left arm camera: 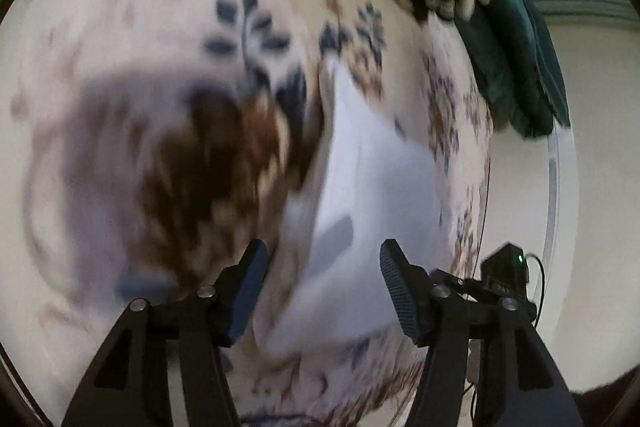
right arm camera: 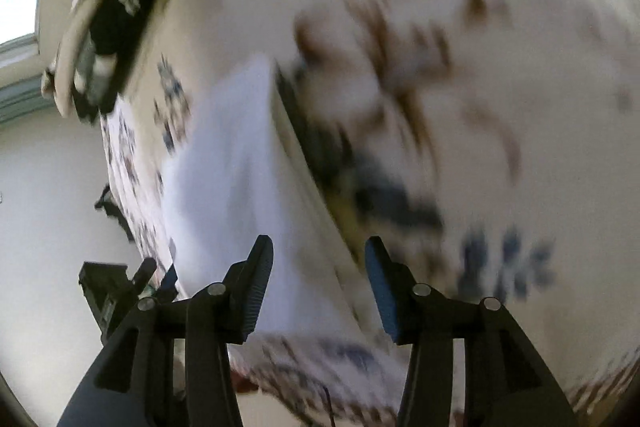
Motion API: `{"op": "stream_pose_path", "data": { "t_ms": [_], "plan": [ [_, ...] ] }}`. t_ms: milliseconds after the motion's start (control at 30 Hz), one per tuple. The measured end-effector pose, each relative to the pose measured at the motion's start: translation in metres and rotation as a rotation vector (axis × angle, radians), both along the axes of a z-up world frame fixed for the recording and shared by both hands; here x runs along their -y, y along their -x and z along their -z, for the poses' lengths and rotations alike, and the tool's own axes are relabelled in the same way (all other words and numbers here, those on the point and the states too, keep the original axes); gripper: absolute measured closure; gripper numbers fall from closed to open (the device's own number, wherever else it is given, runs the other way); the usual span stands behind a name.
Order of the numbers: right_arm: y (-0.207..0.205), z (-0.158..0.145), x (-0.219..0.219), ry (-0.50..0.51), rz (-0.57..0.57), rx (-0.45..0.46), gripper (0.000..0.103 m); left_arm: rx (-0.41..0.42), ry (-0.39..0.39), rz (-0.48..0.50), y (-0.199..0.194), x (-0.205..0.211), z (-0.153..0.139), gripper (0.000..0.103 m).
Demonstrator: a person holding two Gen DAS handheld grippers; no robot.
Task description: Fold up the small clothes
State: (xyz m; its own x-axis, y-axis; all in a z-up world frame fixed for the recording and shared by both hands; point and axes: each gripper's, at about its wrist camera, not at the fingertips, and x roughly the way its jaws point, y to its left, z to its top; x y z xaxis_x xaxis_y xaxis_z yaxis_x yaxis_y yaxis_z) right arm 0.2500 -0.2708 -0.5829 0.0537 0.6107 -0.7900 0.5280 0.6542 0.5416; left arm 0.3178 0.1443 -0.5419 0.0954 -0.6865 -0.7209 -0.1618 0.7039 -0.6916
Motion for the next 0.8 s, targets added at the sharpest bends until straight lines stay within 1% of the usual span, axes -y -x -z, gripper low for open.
{"op": "stream_pose_path", "data": {
  "t_ms": [33,67,100,133,167,200,267,367,467,500,533,567,600,633,667,700,733,767,800],
  "plan": [
    [0.012,0.005,-0.006,-0.014,-0.009,-0.023,0.053,-0.012,-0.014,0.017,0.007,0.005,0.004,0.049],
    [0.021,0.010,-0.011,-0.027,-0.009,-0.041,0.053,-0.022,-0.022,0.034,0.014,0.010,0.008,0.049],
    [0.027,0.015,-0.014,-0.038,-0.002,-0.053,0.053,-0.027,-0.052,0.051,0.021,0.014,0.011,0.051],
    [0.034,0.019,-0.019,-0.056,0.007,-0.059,0.053,-0.024,-0.063,0.058,0.026,0.015,0.013,0.072],
    [0.038,0.022,-0.023,-0.051,0.006,-0.053,0.055,-0.024,-0.063,0.062,0.029,0.016,0.015,0.082],
    [0.041,0.021,-0.026,-0.032,0.009,-0.036,0.070,-0.027,-0.067,0.060,0.032,0.015,0.016,0.086],
    [0.045,0.021,-0.030,-0.001,0.006,-0.010,0.093,-0.021,-0.079,0.055,0.035,0.009,0.015,0.086],
    [0.050,0.018,-0.028,0.035,0.027,-0.004,0.096,-0.031,-0.107,0.038,0.039,-0.011,0.014,0.086],
    [0.053,0.012,-0.026,0.083,0.005,-0.007,0.096,-0.030,-0.173,0.030,0.043,-0.031,0.008,0.086],
    [0.053,0.010,-0.023,0.096,0.000,-0.009,0.096,-0.031,-0.176,0.019,0.044,-0.039,0.006,0.088],
    [0.052,0.009,-0.023,0.105,-0.005,-0.013,0.096,-0.029,-0.168,0.000,0.045,-0.048,0.003,0.084],
    [0.052,0.008,-0.023,0.104,-0.003,-0.024,0.096,-0.027,-0.152,-0.021,0.045,-0.055,0.000,0.084],
    [0.052,0.006,-0.021,0.100,-0.005,-0.028,0.096,-0.027,-0.120,-0.046,0.041,-0.062,-0.003,0.079],
    [0.050,0.001,-0.021,0.108,-0.014,-0.028,0.094,-0.026,-0.100,-0.058,0.040,-0.066,-0.003,0.068],
    [0.047,-0.004,-0.023,0.120,-0.026,-0.022,0.093,-0.019,-0.067,-0.076,0.034,-0.068,-0.005,0.059],
    [0.042,-0.007,-0.025,0.113,-0.030,-0.014,0.086,-0.012,-0.041,-0.086,0.027,-0.068,-0.005,0.040],
    [0.041,-0.011,-0.023,0.086,-0.023,0.004,0.077,-0.006,-0.012,-0.092,0.022,-0.065,-0.005,0.035],
    [0.039,-0.014,-0.021,0.068,-0.008,0.023,0.055,0.001,0.032,-0.094,0.014,-0.062,-0.002,0.035],
    [0.036,-0.015,-0.019,0.063,0.004,0.037,0.039,0.000,0.073,-0.088,0.004,-0.057,0.002,0.034]
  ]
}}
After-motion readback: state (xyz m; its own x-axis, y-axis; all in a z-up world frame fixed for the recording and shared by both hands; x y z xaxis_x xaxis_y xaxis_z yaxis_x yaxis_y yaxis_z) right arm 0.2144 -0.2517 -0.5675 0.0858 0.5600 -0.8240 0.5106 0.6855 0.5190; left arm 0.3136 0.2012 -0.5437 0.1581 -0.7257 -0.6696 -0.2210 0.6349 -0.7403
